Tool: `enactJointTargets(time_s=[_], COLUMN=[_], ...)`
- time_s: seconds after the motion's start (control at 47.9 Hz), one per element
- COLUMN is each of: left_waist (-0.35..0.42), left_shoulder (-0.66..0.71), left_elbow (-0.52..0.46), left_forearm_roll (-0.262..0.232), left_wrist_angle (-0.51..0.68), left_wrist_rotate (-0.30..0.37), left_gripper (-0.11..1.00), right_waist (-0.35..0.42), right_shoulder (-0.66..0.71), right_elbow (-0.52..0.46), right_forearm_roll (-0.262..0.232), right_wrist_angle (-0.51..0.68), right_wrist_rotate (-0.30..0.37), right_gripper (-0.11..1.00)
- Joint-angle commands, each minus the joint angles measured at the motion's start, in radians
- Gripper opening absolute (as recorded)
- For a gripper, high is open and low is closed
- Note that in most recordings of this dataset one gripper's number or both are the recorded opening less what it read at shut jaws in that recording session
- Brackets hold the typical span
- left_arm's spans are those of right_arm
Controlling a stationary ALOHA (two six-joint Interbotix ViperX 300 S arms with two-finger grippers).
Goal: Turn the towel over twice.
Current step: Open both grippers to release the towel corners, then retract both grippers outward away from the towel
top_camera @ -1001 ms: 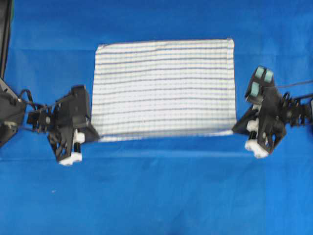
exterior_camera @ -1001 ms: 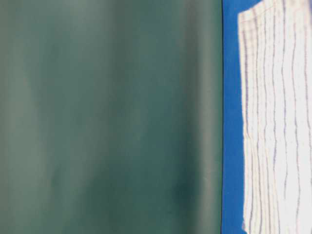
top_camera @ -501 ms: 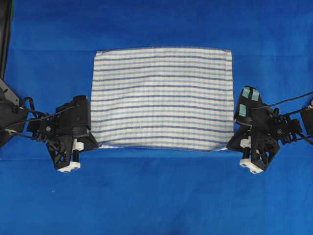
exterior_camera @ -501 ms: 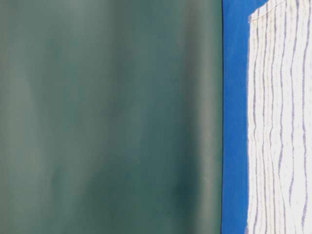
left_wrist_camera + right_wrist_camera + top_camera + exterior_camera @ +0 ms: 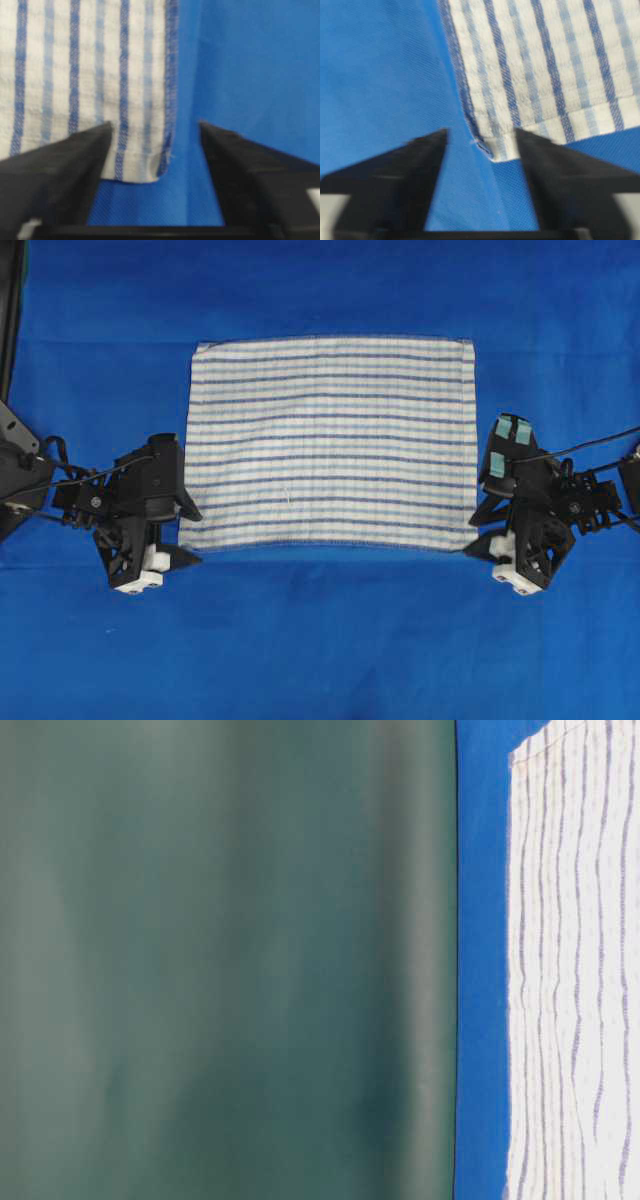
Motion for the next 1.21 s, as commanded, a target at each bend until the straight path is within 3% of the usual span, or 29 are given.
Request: enactJointTargets(time_s=[0.0,0.063,0.209,0.501,0.689,0.814,0.981,1.189], left_waist=[-0.002,0.005,0.043,0.164,0.233,0.262,0.287,0.296], left_shoulder=[-0.064,-0.107,-0.233,-0.483,-0.657,-0.758,-0.870,-0.905], left_elbow=[-0.025,-0.029,-0.023,0.038,0.081,0.126,0.192,0.229], left_forearm_roll=[-0.002,-0.002,-0.002,-0.002,-0.002,-0.002,-0.002,-0.002], left_wrist_angle=[0.018,0.037,0.046,0.014,0.009,0.009,0.011,0.009], left_wrist_rotate=[0.003,0.008,0.058,0.249,0.350,0.397,0.414,0.413], left_gripper=[0.77,0.82,0.78,0.77,0.77,0.77,0.77,0.77], right_waist=[0.003,-0.002,-0.028,-0.127,-0.201,-0.253,-0.305,-0.333], right_shoulder=[-0.060,-0.097,-0.201,-0.440,-0.583,-0.660,-0.724,-0.726], right_elbow=[-0.035,-0.046,-0.061,-0.026,0.006,0.052,0.137,0.193], right_forearm_roll=[-0.041,-0.084,-0.213,-0.476,-0.600,-0.634,-0.632,-0.617], right_wrist_angle=[0.029,0.051,0.063,0.052,0.021,-0.002,-0.066,-0.166], right_wrist_rotate=[-0.003,-0.002,-0.003,-0.003,-0.003,-0.003,0.003,0.011], right_gripper=[0.69,0.66,0.63,0.63,0.63,0.63,0.63,0.63])
